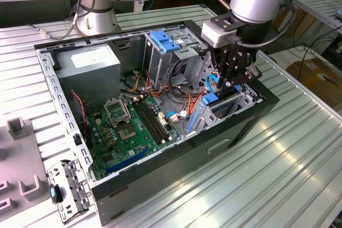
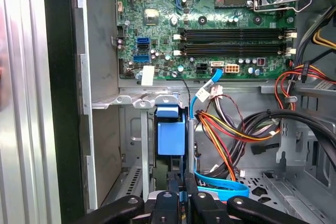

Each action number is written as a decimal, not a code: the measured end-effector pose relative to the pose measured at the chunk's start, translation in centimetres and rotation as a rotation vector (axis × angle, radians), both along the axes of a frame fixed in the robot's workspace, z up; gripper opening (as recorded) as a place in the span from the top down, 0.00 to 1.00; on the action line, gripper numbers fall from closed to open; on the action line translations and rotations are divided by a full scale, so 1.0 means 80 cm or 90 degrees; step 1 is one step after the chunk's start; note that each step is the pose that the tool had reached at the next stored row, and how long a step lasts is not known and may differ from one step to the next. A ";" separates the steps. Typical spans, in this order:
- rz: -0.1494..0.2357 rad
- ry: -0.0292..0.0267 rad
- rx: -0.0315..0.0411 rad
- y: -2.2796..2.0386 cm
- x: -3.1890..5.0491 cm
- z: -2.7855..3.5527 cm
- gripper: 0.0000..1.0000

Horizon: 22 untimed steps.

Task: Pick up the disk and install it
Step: 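Insert the second disk wire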

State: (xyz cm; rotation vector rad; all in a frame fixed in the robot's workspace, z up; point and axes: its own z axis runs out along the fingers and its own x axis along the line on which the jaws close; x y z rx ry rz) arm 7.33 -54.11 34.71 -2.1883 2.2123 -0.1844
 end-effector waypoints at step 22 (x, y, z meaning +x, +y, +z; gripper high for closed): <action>0.001 0.0001 0.0118 -0.0036 0.001 -0.0012 0.84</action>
